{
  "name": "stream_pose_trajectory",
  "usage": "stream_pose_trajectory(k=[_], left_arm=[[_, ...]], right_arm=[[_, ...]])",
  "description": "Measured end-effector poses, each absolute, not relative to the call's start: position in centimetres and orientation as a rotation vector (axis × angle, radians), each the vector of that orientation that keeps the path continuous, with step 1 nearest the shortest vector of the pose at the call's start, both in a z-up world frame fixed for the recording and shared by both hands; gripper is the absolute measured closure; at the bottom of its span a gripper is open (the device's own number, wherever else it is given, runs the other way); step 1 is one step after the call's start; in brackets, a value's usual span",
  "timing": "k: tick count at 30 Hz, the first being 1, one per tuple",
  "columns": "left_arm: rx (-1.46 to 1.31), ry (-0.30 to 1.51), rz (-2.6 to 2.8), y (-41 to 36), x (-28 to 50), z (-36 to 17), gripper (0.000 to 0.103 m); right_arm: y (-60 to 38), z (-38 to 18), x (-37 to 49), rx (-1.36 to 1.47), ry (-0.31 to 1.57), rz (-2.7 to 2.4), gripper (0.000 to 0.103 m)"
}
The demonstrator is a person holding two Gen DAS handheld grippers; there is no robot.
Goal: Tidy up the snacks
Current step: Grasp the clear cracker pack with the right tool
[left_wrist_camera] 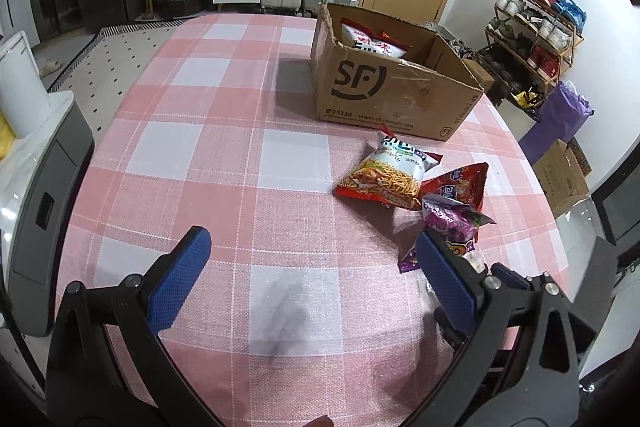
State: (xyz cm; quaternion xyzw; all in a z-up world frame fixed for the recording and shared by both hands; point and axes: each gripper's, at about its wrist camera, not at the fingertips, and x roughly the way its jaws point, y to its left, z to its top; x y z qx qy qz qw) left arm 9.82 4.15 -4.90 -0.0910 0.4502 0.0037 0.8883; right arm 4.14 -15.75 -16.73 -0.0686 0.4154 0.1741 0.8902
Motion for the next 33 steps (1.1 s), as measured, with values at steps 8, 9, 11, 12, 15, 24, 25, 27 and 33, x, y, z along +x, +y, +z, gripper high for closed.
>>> stream_pose_trajectory(k=[8,9,11,12,15,24,25,27,33], left_arm=[[-0.208,0.944,0.005,4.8,9.8,-5.7,0.001],[-0.212,0.948,0.003,4.9,9.9,-5.8,0.001],[-0.215,0.952,0.005,5.0,9.9,-5.9,0.001],[-0.214,0.953,0.007,5.1,10.0,-6.0,0.001],[-0.219,0.957,0.005,5.2,10.0,-6.2,0.001],[-0.204,0.965,0.002,4.5,10.1,-6.4,0.001],[-0.201,0.970,0.001,4.4,10.2,-6.5,0.001],[-0.196,0.981,-0.001,4.0,10.4,-6.8,0.001],[-0.183,1.008,-0.029,2.9,10.8,-7.8,0.001]], right_arm=[[-16.0,-17.3,4.6,-0.106,0.895,0.365,0.014],[-16.0,-17.3,4.5,-0.107,0.892,0.370,0.015],[-16.0,-17.2,4.4,-0.103,0.884,0.380,0.025],[-16.0,-17.1,4.4,-0.099,0.880,0.384,0.027],[-16.5,-17.0,4.4,-0.061,0.874,0.405,0.035],[-17.5,-16.3,4.3,0.018,0.848,0.459,0.043],[-17.6,-16.3,4.2,0.026,0.847,0.465,0.043],[-17.8,-16.3,4.1,0.041,0.845,0.476,0.043],[-18.6,-15.9,3.5,0.071,0.829,0.501,0.043]])
